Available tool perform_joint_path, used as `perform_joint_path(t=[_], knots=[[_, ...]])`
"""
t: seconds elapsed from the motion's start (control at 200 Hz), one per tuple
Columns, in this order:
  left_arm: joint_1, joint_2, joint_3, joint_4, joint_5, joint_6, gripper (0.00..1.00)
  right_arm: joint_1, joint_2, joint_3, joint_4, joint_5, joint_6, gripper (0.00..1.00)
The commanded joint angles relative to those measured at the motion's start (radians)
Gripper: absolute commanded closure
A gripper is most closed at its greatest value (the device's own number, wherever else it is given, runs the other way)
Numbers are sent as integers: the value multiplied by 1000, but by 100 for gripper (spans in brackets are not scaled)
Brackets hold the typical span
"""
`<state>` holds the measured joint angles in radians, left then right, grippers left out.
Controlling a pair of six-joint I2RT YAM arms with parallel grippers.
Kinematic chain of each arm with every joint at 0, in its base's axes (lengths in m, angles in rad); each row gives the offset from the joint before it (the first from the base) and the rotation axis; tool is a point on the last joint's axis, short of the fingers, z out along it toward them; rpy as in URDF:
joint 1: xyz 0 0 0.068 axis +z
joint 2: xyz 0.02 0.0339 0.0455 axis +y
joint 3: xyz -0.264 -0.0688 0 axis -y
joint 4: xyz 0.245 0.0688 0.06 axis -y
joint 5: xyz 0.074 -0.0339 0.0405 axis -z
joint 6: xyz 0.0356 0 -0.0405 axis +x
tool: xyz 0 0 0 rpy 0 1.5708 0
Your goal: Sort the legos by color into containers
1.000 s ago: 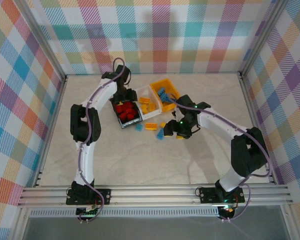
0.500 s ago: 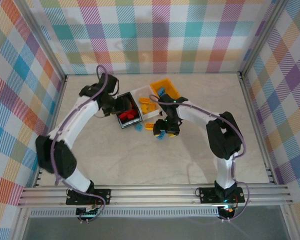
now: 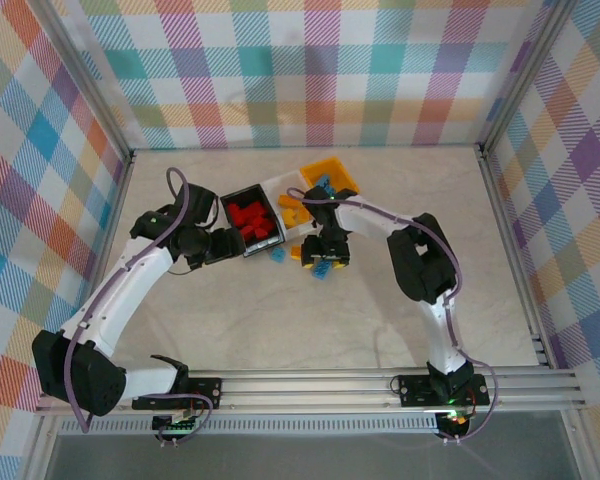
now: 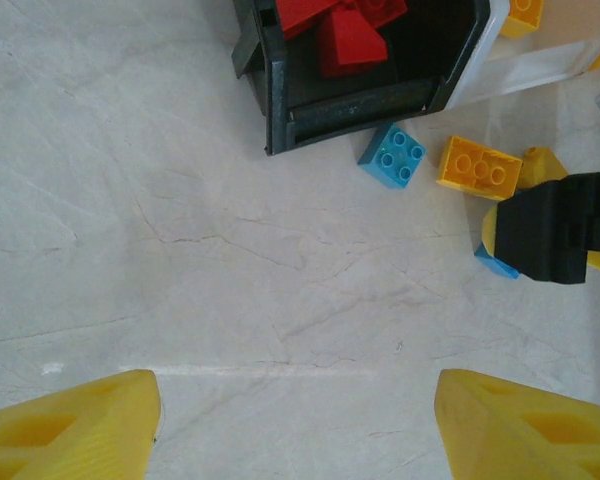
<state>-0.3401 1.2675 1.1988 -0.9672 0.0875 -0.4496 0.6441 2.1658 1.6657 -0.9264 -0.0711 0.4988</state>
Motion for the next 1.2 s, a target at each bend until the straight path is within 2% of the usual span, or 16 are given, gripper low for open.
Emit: perform_joint_path(t=[0.0,0.255,0.485,0.635,0.76,0.92,1.195], knots=[[-4,-20,-14,-15,3,-9,27,8,28,23,-65,50,24,32],[-4,-25,-37,2,16,-9,27,8,-21,-86,-62,98,14,48],[-3,-22,-54,28,32,-14,27,7,-163,-233,-19,121,-14,71],[-5,-26,-73,43,40,-24,27,-7,-273,-324,1,105,-26,73],[-14,-28,-109,68,56,-41,27,-64,-388,-348,12,39,-19,74],[-80,-5,-162,116,61,-71,27,-180,-431,-229,14,-36,-13,73],[-223,142,-156,175,47,-96,26,-284,-136,223,-27,-112,-20,72]])
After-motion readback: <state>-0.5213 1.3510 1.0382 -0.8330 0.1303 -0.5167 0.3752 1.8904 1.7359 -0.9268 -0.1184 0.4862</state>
